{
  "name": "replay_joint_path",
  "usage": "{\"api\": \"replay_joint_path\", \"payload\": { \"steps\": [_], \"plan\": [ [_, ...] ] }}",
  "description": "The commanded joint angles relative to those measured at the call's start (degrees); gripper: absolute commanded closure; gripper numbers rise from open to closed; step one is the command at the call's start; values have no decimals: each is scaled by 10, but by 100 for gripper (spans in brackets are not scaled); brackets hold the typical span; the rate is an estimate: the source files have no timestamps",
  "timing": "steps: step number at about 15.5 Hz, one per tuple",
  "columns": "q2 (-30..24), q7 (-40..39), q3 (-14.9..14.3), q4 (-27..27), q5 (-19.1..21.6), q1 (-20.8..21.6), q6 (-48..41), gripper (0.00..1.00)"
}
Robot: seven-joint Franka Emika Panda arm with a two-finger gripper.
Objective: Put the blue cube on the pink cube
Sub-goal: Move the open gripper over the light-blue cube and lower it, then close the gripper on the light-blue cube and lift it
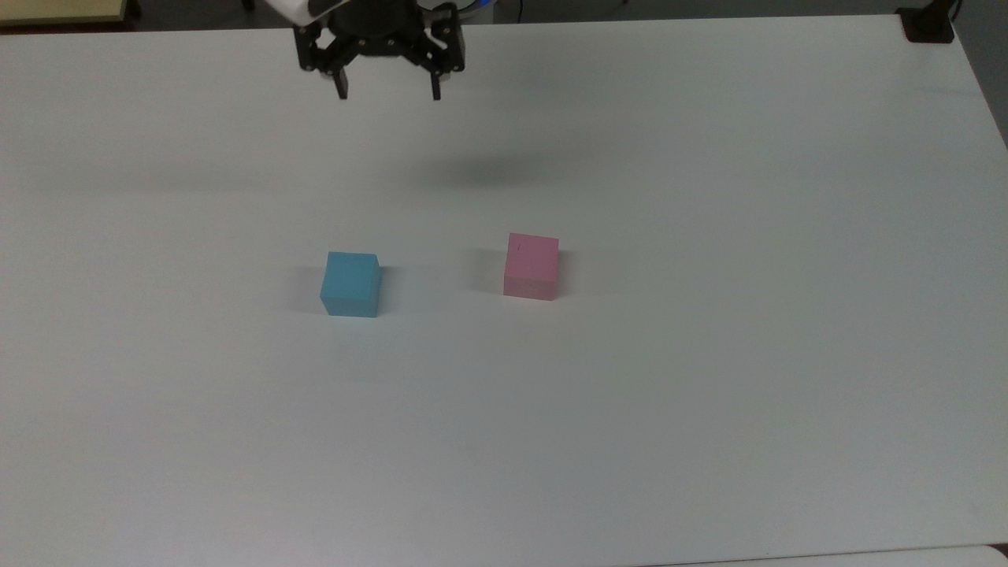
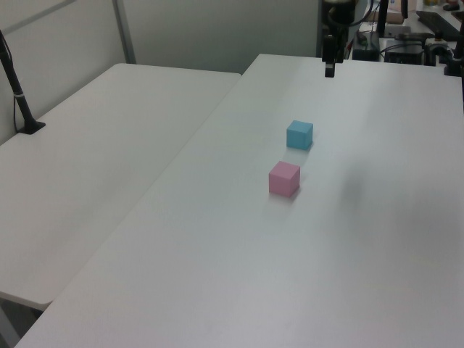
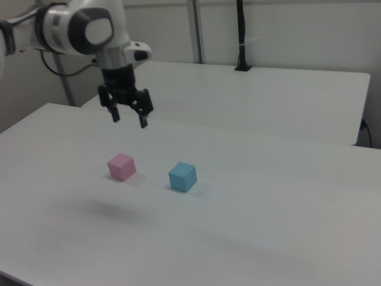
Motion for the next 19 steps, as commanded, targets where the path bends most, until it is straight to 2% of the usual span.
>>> {"api": "replay_joint_path", "payload": {
  "steps": [1, 6, 9, 12, 17, 18, 19],
  "plan": [
    [53, -20, -2, 1, 4, -16, 54, 0],
    [136, 3, -3, -2, 0, -38, 143, 0],
    [183, 49, -3, -2, -43, -42, 190, 0],
    [218, 63, -3, -2, -51, -48, 240, 0],
    [221, 67, -2, -4, -51, -44, 248, 0],
    [221, 66, -2, -5, -51, -44, 248, 16],
    [221, 65, -2, -6, -52, -44, 248, 39]
  ]
}}
